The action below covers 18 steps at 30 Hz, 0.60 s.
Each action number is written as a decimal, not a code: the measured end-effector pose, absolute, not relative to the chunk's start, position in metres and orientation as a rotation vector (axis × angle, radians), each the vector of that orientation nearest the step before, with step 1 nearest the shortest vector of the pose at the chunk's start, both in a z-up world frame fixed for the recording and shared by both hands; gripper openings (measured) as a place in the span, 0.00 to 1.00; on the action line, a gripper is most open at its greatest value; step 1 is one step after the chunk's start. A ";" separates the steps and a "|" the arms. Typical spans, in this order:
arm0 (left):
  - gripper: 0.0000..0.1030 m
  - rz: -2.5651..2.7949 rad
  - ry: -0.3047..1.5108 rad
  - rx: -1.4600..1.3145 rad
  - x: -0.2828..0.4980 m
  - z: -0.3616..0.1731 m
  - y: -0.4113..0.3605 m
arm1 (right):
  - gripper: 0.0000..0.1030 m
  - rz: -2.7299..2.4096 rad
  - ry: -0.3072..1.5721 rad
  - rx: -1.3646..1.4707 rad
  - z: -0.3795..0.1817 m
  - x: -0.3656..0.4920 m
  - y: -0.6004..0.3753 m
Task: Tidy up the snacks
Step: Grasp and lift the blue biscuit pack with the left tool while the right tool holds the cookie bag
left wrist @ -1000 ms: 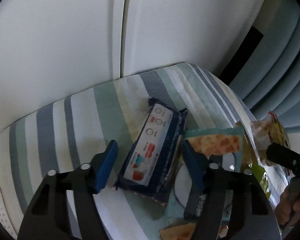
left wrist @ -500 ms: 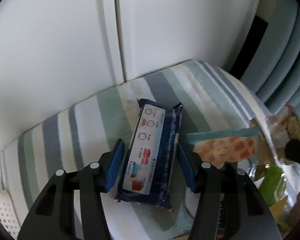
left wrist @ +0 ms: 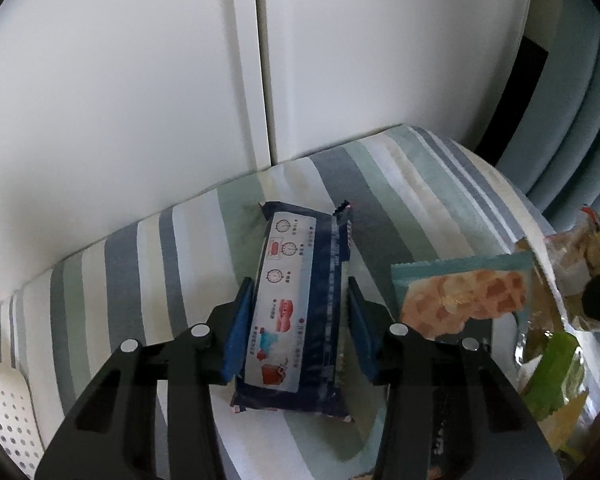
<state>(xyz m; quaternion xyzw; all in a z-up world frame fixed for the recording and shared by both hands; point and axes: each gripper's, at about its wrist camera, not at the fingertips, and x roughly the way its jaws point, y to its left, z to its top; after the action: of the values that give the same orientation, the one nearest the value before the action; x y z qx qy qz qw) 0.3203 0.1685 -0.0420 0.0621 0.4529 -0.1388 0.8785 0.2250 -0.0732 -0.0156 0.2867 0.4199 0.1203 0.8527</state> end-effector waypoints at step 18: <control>0.44 -0.229 0.804 0.019 0.235 0.055 0.225 | 0.86 0.276 0.829 0.637 -0.021 0.220 -0.076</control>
<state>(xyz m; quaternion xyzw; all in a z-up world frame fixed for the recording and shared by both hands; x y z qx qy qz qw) 0.2351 0.2247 0.0545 0.0092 0.3904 -0.1112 0.9138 0.2201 -0.0756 -0.0205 0.3031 0.3946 0.1313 0.8574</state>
